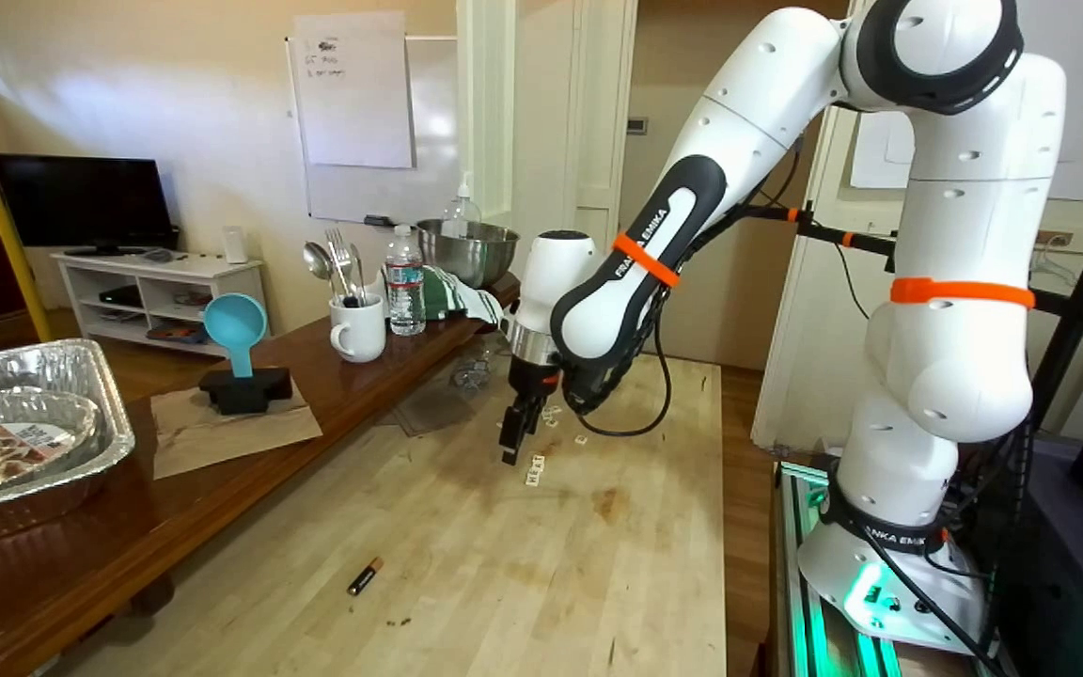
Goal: Remove the letter R from the pile of letters on the left
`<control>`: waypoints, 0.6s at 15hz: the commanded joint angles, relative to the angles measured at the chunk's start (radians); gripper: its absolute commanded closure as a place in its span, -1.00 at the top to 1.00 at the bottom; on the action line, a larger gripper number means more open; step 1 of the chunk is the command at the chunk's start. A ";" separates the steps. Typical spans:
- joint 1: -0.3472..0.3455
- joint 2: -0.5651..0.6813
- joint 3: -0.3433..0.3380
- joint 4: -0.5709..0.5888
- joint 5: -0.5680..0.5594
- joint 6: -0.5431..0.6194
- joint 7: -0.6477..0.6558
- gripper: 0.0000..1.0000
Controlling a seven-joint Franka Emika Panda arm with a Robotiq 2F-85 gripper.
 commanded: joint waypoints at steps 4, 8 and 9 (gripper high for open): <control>0.009 -0.015 -0.011 0.000 -0.002 -0.019 0.001 1.00; 0.009 -0.015 -0.012 -0.001 -0.003 -0.019 0.001 1.00; 0.009 -0.015 -0.012 -0.001 -0.003 -0.019 0.001 1.00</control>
